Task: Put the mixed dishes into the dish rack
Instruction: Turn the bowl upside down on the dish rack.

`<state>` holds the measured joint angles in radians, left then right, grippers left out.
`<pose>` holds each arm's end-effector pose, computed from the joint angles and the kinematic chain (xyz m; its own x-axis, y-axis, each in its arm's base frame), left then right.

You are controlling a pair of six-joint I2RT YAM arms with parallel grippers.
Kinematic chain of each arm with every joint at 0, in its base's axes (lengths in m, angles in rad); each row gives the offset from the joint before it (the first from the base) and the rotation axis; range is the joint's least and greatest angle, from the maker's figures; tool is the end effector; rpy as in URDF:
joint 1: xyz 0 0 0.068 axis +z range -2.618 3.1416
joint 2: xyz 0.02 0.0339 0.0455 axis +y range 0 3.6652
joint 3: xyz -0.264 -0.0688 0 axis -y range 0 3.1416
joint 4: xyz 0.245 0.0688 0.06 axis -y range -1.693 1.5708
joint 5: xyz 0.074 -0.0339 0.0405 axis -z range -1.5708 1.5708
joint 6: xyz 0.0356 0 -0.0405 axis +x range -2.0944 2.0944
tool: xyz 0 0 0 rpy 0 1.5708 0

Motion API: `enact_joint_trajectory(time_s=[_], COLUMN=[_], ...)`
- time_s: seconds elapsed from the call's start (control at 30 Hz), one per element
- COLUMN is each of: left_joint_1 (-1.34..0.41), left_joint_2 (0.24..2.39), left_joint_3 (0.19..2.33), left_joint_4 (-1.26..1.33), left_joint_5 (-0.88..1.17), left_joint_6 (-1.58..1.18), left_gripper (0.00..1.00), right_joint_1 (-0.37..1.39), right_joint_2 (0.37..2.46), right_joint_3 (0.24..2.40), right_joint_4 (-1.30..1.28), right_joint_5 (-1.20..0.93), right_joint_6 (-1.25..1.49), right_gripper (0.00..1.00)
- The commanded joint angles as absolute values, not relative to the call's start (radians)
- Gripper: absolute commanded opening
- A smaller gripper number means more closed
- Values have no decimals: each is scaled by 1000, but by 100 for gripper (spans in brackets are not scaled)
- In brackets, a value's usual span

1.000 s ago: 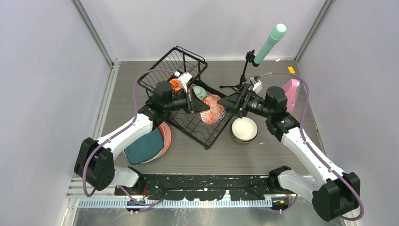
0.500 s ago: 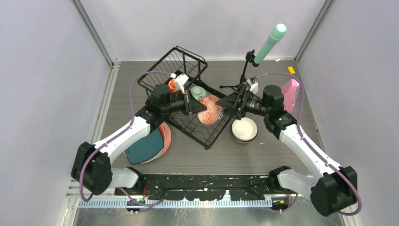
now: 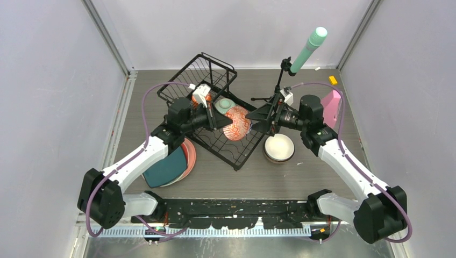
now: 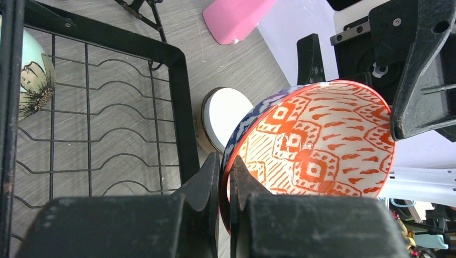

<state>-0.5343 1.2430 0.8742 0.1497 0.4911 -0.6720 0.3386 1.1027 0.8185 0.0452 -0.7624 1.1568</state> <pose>0.2393 -0.1611 0.3082 -0.6726 -0.2399 -0.7001 0.5450 0.4794 -0.6879 0.2274 0.1062 0.3144 -0.8892 0.3888 -0.2411 -0.1468 0.2567 0.9553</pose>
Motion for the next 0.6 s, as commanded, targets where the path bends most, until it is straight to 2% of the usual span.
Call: enact_joint_trajectory(time_s=[0.0, 0.4, 0.57], left_joint_1=[-523, -523, -523], left_joint_2=[1191, 1211, 1203], left_joint_3=[894, 874, 863], left_joint_4=[268, 313, 316], left_joint_5=[498, 492, 484], left_joint_6=[-693, -717, -718], left_gripper=[0, 0, 0], right_joint_1=[337, 358, 374], right_joint_2=[1123, 1159, 1177], right_joint_3=[834, 800, 800], right_joint_4=[-29, 207, 227], right_joint_5=[-798, -853, -865], right_joint_6=[1115, 1233, 1240], right_gripper=[87, 87, 87])
